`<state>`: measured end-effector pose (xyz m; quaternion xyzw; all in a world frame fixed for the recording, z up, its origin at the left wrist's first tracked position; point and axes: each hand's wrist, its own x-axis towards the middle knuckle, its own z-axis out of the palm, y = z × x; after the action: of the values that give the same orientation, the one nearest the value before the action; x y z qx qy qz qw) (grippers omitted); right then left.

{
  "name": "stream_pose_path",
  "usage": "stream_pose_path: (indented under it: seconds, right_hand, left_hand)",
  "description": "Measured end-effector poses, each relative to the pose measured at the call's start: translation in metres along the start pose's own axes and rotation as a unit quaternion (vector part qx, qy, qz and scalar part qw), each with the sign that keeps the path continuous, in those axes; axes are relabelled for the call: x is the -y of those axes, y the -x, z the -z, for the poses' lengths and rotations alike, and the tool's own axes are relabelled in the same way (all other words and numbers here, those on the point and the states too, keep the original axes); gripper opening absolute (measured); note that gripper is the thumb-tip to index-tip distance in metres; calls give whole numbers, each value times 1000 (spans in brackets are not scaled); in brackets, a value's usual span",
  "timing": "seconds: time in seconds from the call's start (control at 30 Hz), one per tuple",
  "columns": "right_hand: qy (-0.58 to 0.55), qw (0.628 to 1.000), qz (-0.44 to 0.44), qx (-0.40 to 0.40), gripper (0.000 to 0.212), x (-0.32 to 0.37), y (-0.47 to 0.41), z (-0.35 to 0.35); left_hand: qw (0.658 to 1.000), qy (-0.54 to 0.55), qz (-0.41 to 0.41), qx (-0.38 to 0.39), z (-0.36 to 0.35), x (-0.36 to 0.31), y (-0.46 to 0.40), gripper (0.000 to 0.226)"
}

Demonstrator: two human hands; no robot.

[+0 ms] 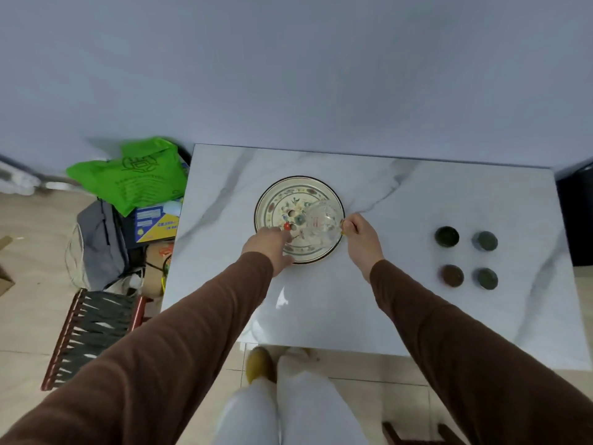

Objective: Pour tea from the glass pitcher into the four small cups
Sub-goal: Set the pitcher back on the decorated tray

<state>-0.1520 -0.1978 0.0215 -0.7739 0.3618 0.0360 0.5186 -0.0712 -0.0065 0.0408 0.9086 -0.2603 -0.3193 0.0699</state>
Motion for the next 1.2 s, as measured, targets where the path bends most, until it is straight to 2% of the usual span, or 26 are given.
stream_pose_path:
  seconds: [0.47,0.87,1.2]
  right_hand:
    - [15,999,-48,7,21,-44,-78,-56]
    - [31,999,-32,0,21,-52,-90,-68]
    - [99,995,-11,-1,28,-55,-79,-62]
  left_hand:
    - [1000,-6,-26,8,-43,32,-64,46]
    - [999,-3,-42,14,-43,40,-74,44]
    - [999,2,-33,19,-45,37,-68,43]
